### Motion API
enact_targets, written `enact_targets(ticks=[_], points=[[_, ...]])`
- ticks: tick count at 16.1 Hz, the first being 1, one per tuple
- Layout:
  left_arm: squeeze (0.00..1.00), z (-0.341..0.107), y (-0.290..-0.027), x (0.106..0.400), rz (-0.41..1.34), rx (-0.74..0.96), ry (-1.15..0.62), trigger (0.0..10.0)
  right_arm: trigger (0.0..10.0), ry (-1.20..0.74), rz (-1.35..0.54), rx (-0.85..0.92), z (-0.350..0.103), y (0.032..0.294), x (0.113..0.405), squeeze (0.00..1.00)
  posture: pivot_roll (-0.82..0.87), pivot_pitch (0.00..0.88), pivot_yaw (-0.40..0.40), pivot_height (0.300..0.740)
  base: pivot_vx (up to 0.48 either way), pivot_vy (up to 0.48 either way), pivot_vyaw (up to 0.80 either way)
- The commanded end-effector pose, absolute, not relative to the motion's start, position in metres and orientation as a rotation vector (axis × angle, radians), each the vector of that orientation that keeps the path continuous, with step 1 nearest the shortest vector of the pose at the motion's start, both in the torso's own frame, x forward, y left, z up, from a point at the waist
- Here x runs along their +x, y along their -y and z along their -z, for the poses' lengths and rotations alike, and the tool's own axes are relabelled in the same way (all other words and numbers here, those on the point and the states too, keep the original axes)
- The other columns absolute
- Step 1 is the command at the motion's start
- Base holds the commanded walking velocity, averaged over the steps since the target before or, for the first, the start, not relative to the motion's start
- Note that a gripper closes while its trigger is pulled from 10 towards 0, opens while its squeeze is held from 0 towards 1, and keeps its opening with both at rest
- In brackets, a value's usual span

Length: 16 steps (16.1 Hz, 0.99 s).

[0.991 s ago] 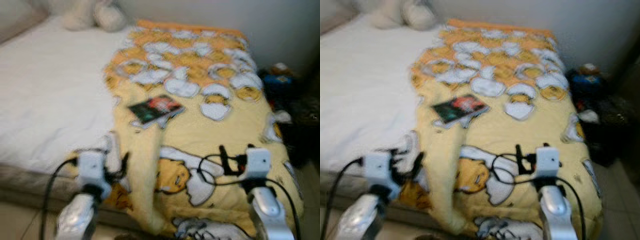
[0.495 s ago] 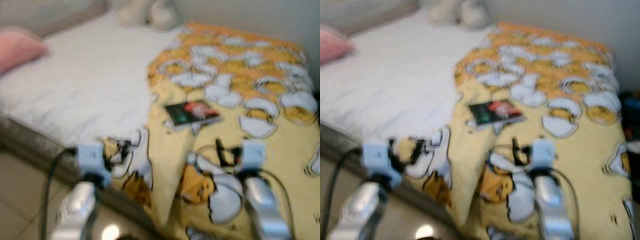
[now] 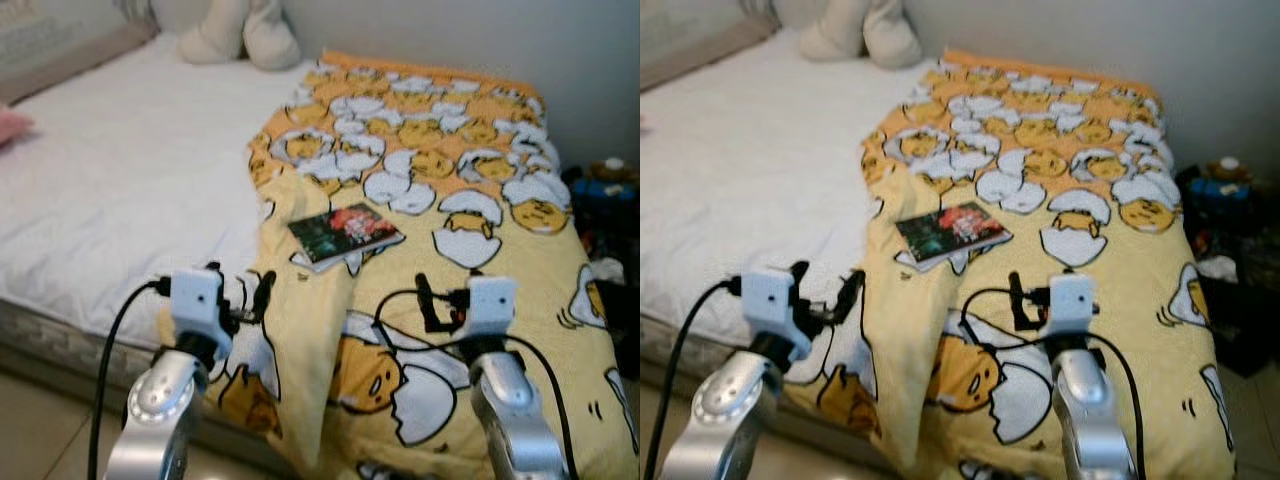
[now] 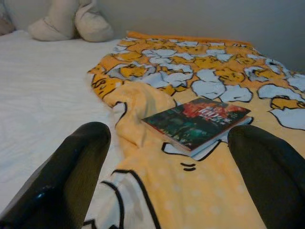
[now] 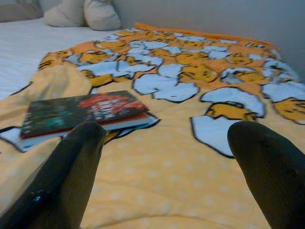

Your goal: Clean up the room

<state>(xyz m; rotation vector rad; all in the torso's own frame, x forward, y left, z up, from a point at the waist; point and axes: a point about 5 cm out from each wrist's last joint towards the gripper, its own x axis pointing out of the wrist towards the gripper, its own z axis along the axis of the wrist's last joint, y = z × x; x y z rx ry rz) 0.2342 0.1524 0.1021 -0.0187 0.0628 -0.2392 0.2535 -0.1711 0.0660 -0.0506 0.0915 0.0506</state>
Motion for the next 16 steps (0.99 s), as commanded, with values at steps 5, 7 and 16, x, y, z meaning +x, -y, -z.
enact_targets(ticks=[5,7,16], points=[[0.0,-0.1044,-0.141,0.2378,0.308,-0.018,-0.062,10.0,10.0,-0.077,-0.022,-0.069,-0.0683,0.1774,0.2579,0.0,-0.03,0.0,-0.004,0.719,0.048,-0.134,0.0],[0.0,-0.106,-0.1389,0.2391,0.332,-0.027,-0.054,10.0,10.0,-0.078,-0.022,-0.07,-0.0677,0.1768,0.2582,0.0,-0.03,0.0,-0.003,0.719,0.291,-0.379,0.0],[0.0,-0.1062,-0.1407,0.2429,0.33,-0.028,-0.059,10.0,10.0,-0.095,-0.005,-0.074,-0.0636,0.1787,0.257,0.0,-0.03,0.0,0.003,0.719,0.072,-0.078,-0.39]])
